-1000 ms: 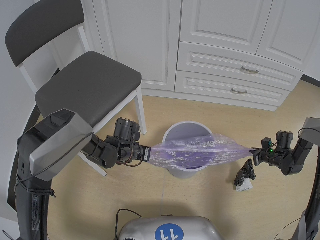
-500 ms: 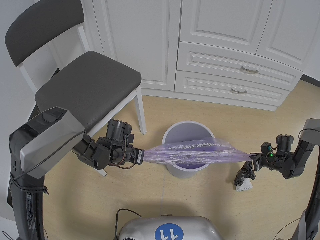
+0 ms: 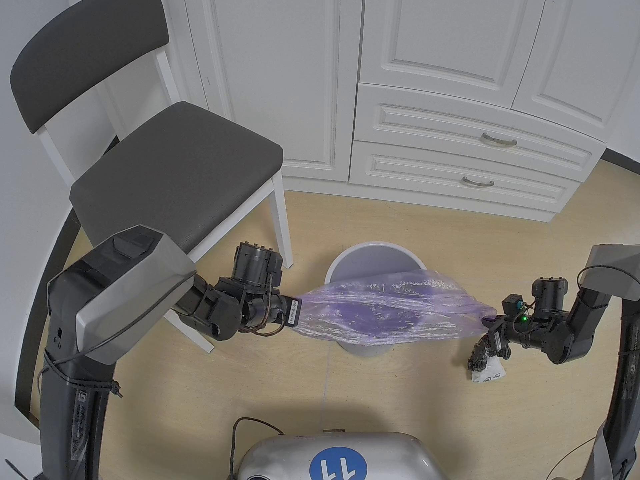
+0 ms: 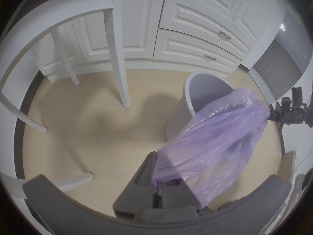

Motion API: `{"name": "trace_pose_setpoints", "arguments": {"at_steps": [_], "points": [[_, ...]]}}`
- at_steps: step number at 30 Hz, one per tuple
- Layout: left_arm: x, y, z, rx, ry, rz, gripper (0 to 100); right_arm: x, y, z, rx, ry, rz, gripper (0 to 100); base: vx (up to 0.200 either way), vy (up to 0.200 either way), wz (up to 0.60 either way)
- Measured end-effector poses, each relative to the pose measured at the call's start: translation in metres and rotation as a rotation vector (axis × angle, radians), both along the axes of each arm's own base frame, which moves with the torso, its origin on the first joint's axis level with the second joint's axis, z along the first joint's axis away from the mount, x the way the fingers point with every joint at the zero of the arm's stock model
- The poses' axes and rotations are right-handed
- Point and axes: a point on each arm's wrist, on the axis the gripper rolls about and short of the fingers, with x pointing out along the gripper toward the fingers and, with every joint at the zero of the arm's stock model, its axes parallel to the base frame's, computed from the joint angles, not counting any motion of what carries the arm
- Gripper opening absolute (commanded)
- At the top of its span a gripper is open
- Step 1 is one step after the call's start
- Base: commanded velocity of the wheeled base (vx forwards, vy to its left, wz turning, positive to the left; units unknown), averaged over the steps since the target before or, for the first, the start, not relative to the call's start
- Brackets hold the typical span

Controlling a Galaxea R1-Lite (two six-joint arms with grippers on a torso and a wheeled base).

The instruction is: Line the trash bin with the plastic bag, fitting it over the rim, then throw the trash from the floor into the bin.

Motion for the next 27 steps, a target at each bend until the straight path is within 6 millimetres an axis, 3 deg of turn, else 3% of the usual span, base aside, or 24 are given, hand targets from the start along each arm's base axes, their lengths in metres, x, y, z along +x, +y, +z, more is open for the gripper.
{"name": "trace_pose_setpoints", "arguments": {"at_steps": [15, 27], "points": [[0.023, -0.029, 0.000, -0.016, -0.126, 0.123, 0, 0.022, 0.010, 0.002, 0.061, -0.104, -0.062, 0, 0.000, 0.000, 0.00], [-0.010, -0.019, -0.015, -0.001, -0.042, 0.078, 0, 0.009, 0.010, 0.000, 0.014, -0.079, -0.037, 0, 0.000, 0.000, 0.00]]}}
